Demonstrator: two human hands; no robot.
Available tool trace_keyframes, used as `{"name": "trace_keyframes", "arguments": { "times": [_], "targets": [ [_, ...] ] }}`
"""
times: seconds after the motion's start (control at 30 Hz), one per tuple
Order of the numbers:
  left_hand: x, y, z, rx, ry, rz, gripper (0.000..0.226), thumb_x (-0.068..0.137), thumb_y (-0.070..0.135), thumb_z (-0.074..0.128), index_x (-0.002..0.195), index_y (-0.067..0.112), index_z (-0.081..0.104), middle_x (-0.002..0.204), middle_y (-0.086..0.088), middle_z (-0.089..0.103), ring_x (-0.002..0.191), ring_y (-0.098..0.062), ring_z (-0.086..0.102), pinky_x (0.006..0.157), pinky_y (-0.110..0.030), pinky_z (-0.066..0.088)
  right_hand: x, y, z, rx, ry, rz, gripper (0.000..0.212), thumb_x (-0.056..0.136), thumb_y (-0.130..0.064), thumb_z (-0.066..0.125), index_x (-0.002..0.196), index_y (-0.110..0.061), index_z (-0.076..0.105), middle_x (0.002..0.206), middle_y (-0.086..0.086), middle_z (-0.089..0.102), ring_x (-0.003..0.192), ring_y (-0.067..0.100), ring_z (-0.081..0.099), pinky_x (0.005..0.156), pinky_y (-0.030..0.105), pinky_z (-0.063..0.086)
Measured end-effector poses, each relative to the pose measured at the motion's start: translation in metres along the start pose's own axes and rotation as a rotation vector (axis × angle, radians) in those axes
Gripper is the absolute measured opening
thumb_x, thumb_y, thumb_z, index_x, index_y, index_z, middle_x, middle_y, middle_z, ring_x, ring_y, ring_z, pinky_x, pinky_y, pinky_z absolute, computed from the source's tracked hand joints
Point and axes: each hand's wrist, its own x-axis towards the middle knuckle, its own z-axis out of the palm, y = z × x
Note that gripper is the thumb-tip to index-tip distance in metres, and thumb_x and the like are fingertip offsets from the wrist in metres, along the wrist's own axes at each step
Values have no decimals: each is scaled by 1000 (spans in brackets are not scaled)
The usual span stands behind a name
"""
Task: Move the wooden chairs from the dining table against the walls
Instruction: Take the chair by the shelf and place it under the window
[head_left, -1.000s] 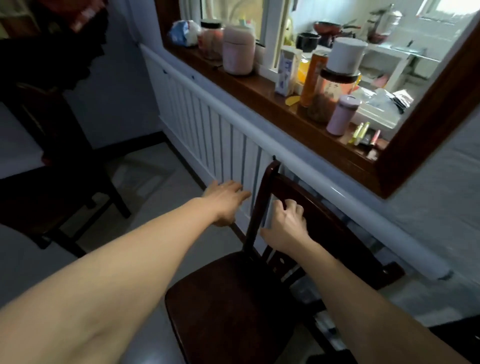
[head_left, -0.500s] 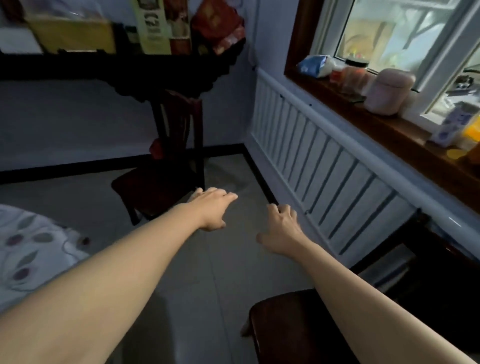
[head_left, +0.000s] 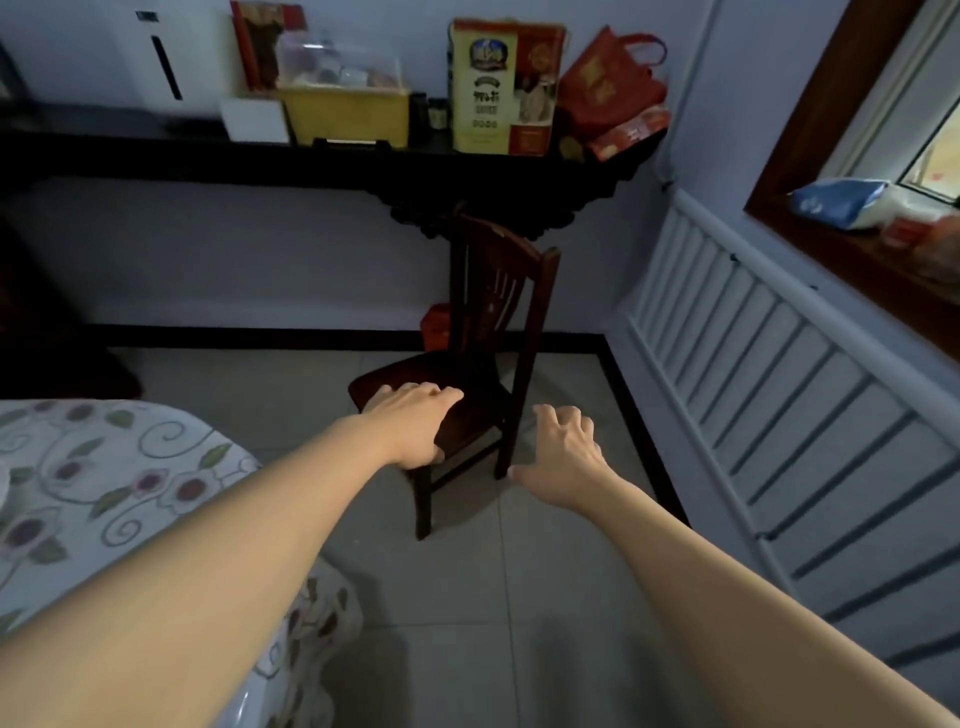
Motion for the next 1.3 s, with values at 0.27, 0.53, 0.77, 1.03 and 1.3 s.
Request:
{"name": "trace_keyframes", "arguments": {
  "times": [0.27,0.53,0.77,1.03,1.3],
  "targets": [
    [117,-38,-27,-46,26,-53,86,82,30,67,147,27,12,154,-3,25,140,-25,24,112,-46,23,144,-3,-23,-13,-1,-75,85,79,-38,67,144,-13,19,145,16,25,133,34,24,108,45,32],
    [247,-68,-63,-47,39,-55,85,81,33,67,147,25,13,151,-4,29,138,-25,29,109,-46,27,287,4,-58,-9,-2,-67,90,78,-39,69,145,-13,16,144,16,27,133,34,25,107,44,32],
    [335,-104,-79,-27,31,-8,85,81,33,66,147,25,13,153,-4,25,139,-25,26,109,-46,26,370,-2,-72,-21,7,-31,92,77,-39,69,146,-13,14,145,16,26,133,33,26,109,44,33],
    [469,-169,-106,31,6,150,86,83,30,64,148,25,8,157,-5,15,142,-26,20,112,-47,20,480,-28,-79,50,78,130,87,78,-33,70,144,-13,16,141,18,27,129,35,30,106,42,36],
    [594,-228,-114,70,-39,284,87,84,28,64,149,24,6,158,-8,8,144,-28,14,114,-48,16,589,-47,-69,24,119,344,88,78,-33,69,146,-17,15,146,17,26,131,35,29,106,43,32]
  ]
}}
